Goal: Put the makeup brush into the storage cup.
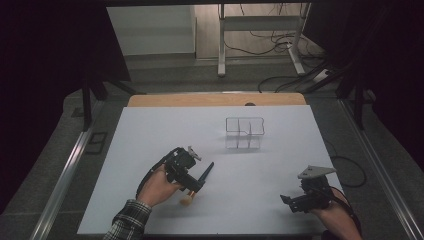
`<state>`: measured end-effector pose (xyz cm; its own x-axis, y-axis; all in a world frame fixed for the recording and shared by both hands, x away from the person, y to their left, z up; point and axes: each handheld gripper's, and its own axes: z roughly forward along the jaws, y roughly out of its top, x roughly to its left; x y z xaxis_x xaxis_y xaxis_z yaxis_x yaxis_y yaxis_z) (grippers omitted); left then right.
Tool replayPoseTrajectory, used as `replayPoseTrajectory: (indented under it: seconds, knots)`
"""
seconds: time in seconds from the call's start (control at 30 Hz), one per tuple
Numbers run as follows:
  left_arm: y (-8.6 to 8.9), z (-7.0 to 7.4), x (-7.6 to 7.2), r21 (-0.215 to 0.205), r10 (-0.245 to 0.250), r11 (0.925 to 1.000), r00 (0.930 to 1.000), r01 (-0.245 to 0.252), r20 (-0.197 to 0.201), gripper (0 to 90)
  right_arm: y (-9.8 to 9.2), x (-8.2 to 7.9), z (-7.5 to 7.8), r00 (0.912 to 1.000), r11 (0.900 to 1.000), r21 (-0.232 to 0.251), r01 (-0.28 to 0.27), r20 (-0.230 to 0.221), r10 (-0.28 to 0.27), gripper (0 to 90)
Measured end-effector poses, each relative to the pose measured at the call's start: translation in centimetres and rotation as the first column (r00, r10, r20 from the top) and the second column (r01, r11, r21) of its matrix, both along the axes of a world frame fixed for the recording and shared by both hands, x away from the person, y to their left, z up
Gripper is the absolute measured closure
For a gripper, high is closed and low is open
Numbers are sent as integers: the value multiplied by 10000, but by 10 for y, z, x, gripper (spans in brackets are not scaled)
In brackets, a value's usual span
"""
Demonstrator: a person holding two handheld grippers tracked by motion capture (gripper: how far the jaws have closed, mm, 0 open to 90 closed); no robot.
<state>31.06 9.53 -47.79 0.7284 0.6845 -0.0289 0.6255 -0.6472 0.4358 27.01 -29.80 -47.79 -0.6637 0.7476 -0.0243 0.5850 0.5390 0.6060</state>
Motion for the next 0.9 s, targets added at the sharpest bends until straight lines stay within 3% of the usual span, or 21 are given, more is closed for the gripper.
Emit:
replayPoseTrajectory:
  seconds: [0.9]
  knots:
    - [-10,-33,-5,619,-116,9980,9976,158,-677,0,1,0,-1,9999,9998,-99,-145,-59,144,0]
